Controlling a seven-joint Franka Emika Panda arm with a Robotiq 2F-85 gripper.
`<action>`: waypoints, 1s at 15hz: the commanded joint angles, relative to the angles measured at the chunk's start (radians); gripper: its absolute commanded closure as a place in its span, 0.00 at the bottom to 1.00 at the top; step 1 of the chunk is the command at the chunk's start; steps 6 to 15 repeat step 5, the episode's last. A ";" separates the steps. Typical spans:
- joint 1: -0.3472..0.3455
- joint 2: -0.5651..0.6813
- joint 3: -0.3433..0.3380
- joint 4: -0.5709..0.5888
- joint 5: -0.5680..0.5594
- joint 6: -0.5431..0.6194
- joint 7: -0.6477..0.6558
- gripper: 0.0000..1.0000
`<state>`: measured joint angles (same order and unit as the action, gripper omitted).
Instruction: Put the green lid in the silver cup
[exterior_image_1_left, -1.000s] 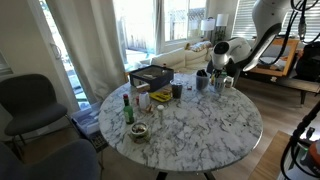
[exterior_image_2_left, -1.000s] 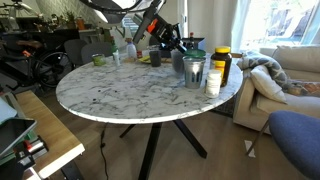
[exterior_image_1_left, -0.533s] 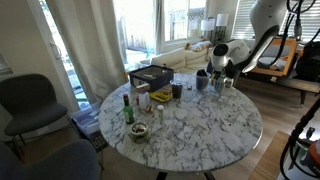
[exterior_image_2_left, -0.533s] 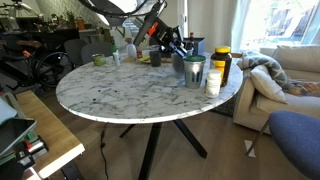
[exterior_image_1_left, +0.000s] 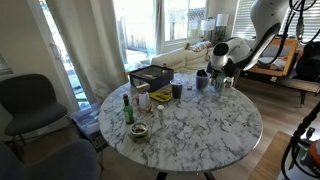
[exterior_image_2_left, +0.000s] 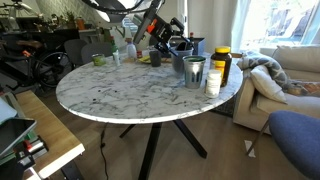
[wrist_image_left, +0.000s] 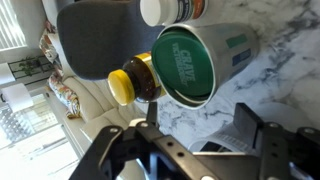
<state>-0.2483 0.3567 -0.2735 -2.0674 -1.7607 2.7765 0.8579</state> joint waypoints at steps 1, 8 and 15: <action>0.012 -0.088 0.013 -0.046 -0.176 0.066 0.115 0.00; 0.011 -0.095 0.027 -0.025 -0.243 0.145 0.133 0.00; 0.011 -0.095 0.027 -0.025 -0.243 0.145 0.133 0.00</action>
